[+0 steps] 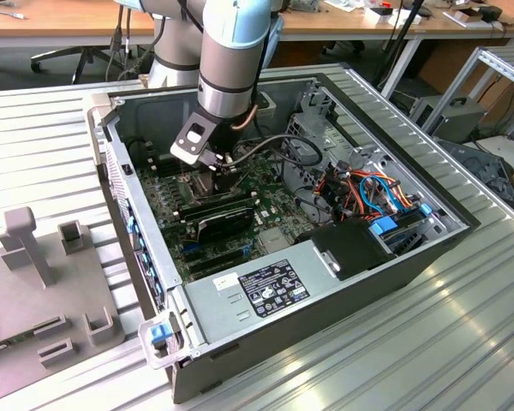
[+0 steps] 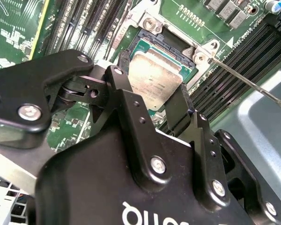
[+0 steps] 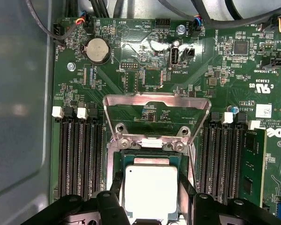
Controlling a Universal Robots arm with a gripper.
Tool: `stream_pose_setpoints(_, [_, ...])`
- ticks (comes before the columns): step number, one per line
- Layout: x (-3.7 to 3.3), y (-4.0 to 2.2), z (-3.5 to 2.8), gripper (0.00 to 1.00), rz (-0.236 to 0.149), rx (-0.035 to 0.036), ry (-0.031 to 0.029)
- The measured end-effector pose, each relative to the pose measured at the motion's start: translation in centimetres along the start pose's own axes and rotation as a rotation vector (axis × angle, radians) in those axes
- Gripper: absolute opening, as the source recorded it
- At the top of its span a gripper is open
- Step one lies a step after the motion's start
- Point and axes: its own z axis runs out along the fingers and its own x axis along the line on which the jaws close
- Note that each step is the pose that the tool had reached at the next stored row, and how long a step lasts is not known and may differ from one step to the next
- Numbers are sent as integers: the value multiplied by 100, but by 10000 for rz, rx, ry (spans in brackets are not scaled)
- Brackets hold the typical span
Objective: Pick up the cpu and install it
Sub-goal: 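Place the cpu into insertion slot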
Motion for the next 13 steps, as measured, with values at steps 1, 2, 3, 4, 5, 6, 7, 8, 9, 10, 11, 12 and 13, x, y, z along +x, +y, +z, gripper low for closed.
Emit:
stream_pose_setpoints(1, [0,-1,2,55,-1,1,-1])
stream_pose_setpoints(2, [0,-5,6,55,7,0,0])
stream_pose_setpoints(3, [1,-11,11,55,43,-1,0])
stream_pose_setpoints(4, [1,-14,16,55,109,-3,0])
stream_pose_setpoints(5, [2,-18,23,55,238,-7,-5])
stream_pose_setpoints(6, [4,-18,27,55,270,-6,-10])
stream_pose_setpoints(7, [7,-19,31,55,273,-6,-10])
stream_pose_setpoints(8, [10,-19,35,55,272,-7,-8])
stream_pose_setpoints(9, [13,-18,40,55,273,-6,-8])
stream_pose_setpoints(10, [15,-18,44,55,272,-7,-7])
stream_pose_setpoints(11, [16,-17,49,55,272,-7,-7])
stream_pose_setpoints(12, [17,-17,55,55,273,-7,-7])
stream_pose_setpoints(13, [18,-16,62,55,273,-7,-7])
